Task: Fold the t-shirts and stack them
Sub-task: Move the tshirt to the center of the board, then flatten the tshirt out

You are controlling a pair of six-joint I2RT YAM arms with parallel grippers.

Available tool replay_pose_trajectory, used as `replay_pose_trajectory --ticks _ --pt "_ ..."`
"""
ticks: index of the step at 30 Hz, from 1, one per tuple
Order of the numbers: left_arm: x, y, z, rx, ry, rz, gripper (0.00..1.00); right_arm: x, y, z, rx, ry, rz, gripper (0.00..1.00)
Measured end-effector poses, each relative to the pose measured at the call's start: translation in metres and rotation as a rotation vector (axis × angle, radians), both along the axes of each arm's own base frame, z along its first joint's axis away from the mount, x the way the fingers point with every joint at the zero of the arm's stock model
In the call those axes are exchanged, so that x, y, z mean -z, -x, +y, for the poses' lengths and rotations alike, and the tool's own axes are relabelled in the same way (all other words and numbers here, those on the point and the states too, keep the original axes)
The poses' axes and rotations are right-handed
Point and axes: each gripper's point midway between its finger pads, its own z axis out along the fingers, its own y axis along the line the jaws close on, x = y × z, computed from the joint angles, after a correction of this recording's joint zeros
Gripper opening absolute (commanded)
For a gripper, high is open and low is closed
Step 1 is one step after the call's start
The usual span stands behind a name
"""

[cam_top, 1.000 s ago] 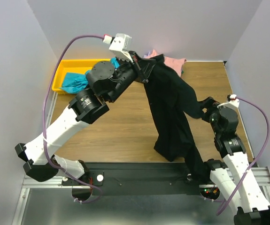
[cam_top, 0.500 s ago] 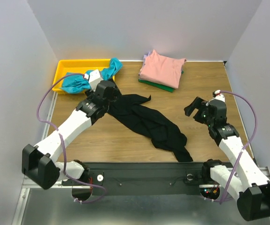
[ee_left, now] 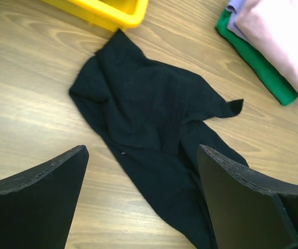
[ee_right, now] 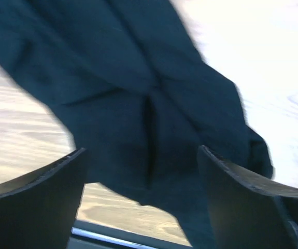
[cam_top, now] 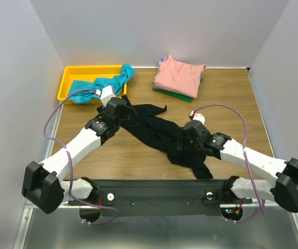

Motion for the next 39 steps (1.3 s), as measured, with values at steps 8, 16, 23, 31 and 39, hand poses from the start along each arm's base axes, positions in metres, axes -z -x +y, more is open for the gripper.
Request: replay_pose_trajectory --ticks 8,16,23,31,39 --pt "0.013 -0.021 -0.029 0.103 -0.009 0.019 0.98 0.029 0.010 -0.016 0.053 0.069 0.069 0.64" --pt "0.004 -0.053 -0.066 0.208 0.006 -0.005 0.98 0.050 0.007 -0.020 0.078 0.113 0.089 0.29" --pt "0.009 -0.096 -0.113 0.309 -0.031 -0.005 0.98 0.053 0.001 -0.026 0.110 0.150 0.065 0.00" --pt "0.049 -0.110 -0.178 0.440 -0.180 0.057 0.98 0.027 -0.005 -0.027 0.080 0.142 -0.006 0.00" --pt "0.093 -0.127 -0.211 0.475 -0.290 0.133 0.93 0.018 0.002 -0.026 0.020 0.129 -0.007 0.00"
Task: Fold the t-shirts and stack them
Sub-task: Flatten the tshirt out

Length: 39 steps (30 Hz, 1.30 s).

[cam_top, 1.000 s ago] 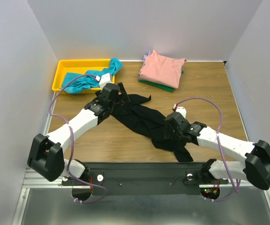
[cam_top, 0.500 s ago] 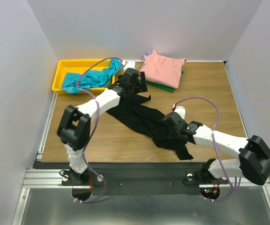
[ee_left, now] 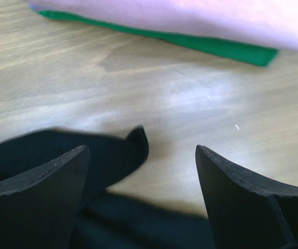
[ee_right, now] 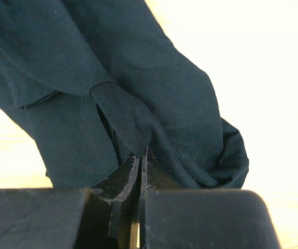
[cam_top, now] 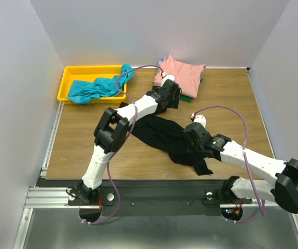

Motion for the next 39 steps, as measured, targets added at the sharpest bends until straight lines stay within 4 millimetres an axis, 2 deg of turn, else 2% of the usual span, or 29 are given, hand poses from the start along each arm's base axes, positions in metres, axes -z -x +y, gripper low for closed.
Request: replay_pose_trajectory --ticks 4,9,12,13,14,15,22,24,27,29,30,33,34,36,39 --pt "0.026 -0.019 -0.006 -0.033 -0.063 0.015 0.89 0.000 0.003 0.001 -0.022 0.000 0.010 0.00" --pt "0.058 -0.017 0.003 -0.052 -0.139 0.065 0.80 0.001 0.004 0.002 -0.031 0.002 0.015 0.00" --pt "0.057 -0.020 0.002 -0.059 -0.144 0.062 0.60 0.002 0.004 0.001 -0.031 0.005 0.019 0.00" --pt "0.057 -0.021 0.001 -0.061 -0.143 0.060 0.26 0.003 0.004 0.001 -0.031 0.009 0.022 0.00" --pt "0.057 -0.023 0.000 -0.059 -0.143 0.059 0.06 0.005 0.004 0.001 -0.030 0.014 0.026 0.00" --pt "0.058 -0.023 0.000 -0.059 -0.142 0.058 0.00 0.007 0.004 0.001 -0.029 0.018 0.032 0.00" --pt "0.059 -0.022 0.010 -0.091 -0.166 0.043 0.00 0.008 0.003 -0.002 -0.018 0.042 0.033 0.00" --pt "0.054 -0.009 0.026 -0.109 -0.183 0.048 0.00 0.003 -0.001 -0.004 -0.006 0.050 0.018 0.00" --pt "0.022 0.007 0.053 -0.145 -0.166 0.013 0.00 -0.010 -0.008 -0.008 0.023 0.071 -0.017 0.00" --pt "-0.018 0.014 0.074 -0.191 -0.128 -0.045 0.00 -0.020 -0.014 -0.011 0.044 0.081 -0.046 0.00" --pt "-0.063 0.016 0.091 -0.237 -0.074 -0.119 0.00 -0.025 -0.016 -0.012 0.055 0.084 -0.060 0.00" --pt "-0.150 0.021 0.122 -0.326 0.055 -0.284 0.00 -0.045 -0.022 -0.017 0.085 0.087 -0.112 0.00" --pt "-0.200 0.032 0.148 -0.390 0.129 -0.381 0.00 -0.053 -0.023 -0.020 0.095 0.084 -0.131 0.00" --pt "-0.246 0.051 0.175 -0.450 0.209 -0.476 0.00 -0.066 -0.024 -0.023 0.112 0.073 -0.164 0.00" --pt "-0.298 0.095 0.222 -0.536 0.314 -0.595 0.00 -0.094 -0.025 -0.032 0.143 0.046 -0.231 0.00"
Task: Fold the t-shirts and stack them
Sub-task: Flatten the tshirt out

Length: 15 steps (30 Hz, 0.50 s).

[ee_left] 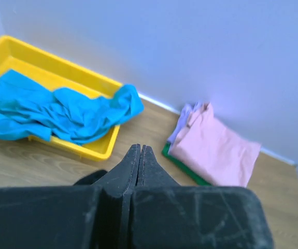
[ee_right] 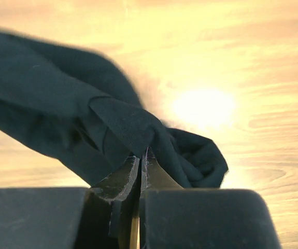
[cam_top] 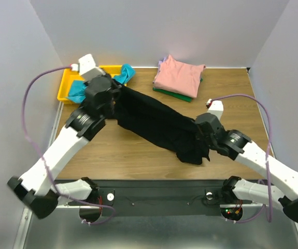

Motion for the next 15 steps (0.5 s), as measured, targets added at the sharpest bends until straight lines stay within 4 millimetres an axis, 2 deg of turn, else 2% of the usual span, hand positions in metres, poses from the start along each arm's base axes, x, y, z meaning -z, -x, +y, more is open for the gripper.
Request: replay_pose_trajectory --ticks 3,5,8,9,10,14,15 --pt "-0.023 0.029 0.031 -0.052 0.052 -0.070 0.00 -0.038 0.000 -0.010 0.030 -0.039 -0.087 0.00" --pt "-0.041 0.050 0.052 -0.087 0.088 -0.118 0.00 -0.071 0.000 -0.014 0.041 -0.082 -0.154 0.00" --pt "-0.068 0.080 0.077 -0.098 0.142 -0.195 0.00 -0.133 0.003 -0.021 0.042 -0.176 -0.280 0.00" --pt "-0.077 0.090 0.084 -0.092 0.160 -0.223 0.00 -0.148 0.005 -0.022 0.035 -0.195 -0.306 0.00" --pt "-0.088 0.100 0.090 -0.081 0.176 -0.250 0.00 -0.176 0.009 -0.023 0.016 -0.236 -0.357 0.00" --pt "-0.147 0.143 0.105 0.021 0.262 -0.400 0.00 -0.253 0.025 -0.018 -0.116 -0.343 -0.477 0.00" --pt "-0.163 0.156 0.109 0.054 0.285 -0.445 0.00 -0.264 0.029 -0.013 -0.159 -0.359 -0.493 0.00"
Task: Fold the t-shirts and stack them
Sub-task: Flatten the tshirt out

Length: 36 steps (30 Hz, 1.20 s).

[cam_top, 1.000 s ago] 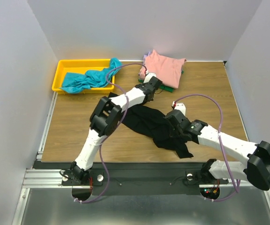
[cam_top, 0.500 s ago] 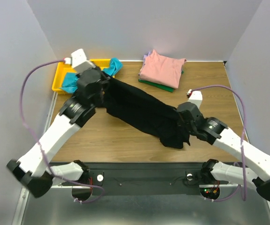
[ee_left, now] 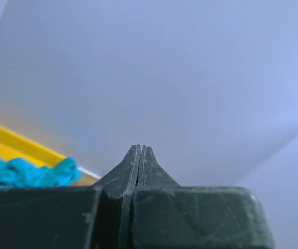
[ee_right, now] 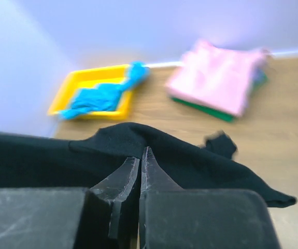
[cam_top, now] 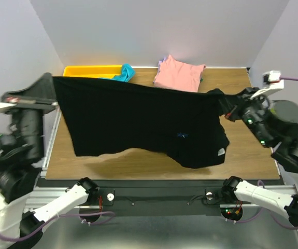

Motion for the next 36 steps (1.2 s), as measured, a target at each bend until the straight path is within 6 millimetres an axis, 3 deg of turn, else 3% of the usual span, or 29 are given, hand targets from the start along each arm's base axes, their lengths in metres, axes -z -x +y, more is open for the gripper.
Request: replay_pose_trajectory --ticks 1,4,7,13,17,19,21,26,29,30,32,34,36 --pt "-0.012 0.010 0.003 0.022 0.012 -0.036 0.00 -0.022 0.009 0.003 -0.061 -0.019 -0.044 0.01" --pt "-0.056 0.046 0.011 0.111 0.047 -0.167 0.00 -0.061 0.030 0.014 -0.206 -0.047 -0.131 0.01" --pt "-0.080 0.069 0.013 0.177 0.050 -0.247 0.00 -0.091 0.052 0.021 -0.326 -0.063 -0.207 0.00" --pt "-0.094 0.086 0.009 0.248 0.024 -0.284 0.00 -0.137 0.085 0.014 -0.428 -0.092 -0.342 0.00" --pt "-0.092 0.080 0.006 0.241 0.020 -0.267 0.00 -0.148 0.078 0.010 -0.388 -0.079 -0.365 0.00" --pt "-0.083 0.063 0.004 0.197 0.029 -0.227 0.00 -0.141 0.054 0.006 -0.281 -0.055 -0.329 0.00" --pt "-0.061 0.031 0.002 0.102 0.036 -0.134 0.00 -0.125 0.018 0.003 -0.127 -0.007 -0.266 0.01" --pt "0.008 -0.081 -0.028 -0.137 -0.053 0.142 0.00 -0.045 -0.086 0.001 0.335 0.267 -0.038 0.01" --pt "0.049 -0.143 -0.042 -0.200 -0.131 0.270 0.00 0.006 -0.141 0.011 0.428 0.448 0.077 0.01" --pt "0.078 -0.174 -0.051 -0.212 -0.176 0.343 0.00 0.021 -0.157 0.008 0.446 0.493 0.110 0.01" --pt "0.121 -0.206 -0.061 -0.205 -0.248 0.452 0.00 0.038 -0.178 -0.002 0.468 0.547 0.155 0.01" --pt "0.137 -0.215 -0.066 -0.184 -0.277 0.491 0.00 0.041 -0.189 -0.012 0.481 0.569 0.171 0.01" --pt "0.132 -0.212 -0.067 -0.161 -0.276 0.478 0.00 0.021 -0.190 -0.018 0.475 0.547 0.137 0.01"
